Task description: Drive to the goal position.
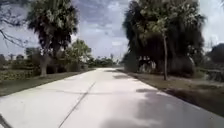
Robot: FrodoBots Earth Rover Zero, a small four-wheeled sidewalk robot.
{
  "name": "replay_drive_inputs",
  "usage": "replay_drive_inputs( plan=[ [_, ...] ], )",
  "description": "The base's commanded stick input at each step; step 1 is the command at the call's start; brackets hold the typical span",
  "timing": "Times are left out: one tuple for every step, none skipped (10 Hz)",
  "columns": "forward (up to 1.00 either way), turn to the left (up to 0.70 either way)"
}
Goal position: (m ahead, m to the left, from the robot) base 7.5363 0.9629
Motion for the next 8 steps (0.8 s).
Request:
replay_drive_inputs(
  plan=[
    [0.7, 0.0],
    [0.7, 0.0],
    [0.7, 0.0],
    [0.7, 0.0],
    [0.7, 0.0],
    [0.7, 0.08],
    [0.7, 0.35],
    [0.7, 0.35]
  ],
)
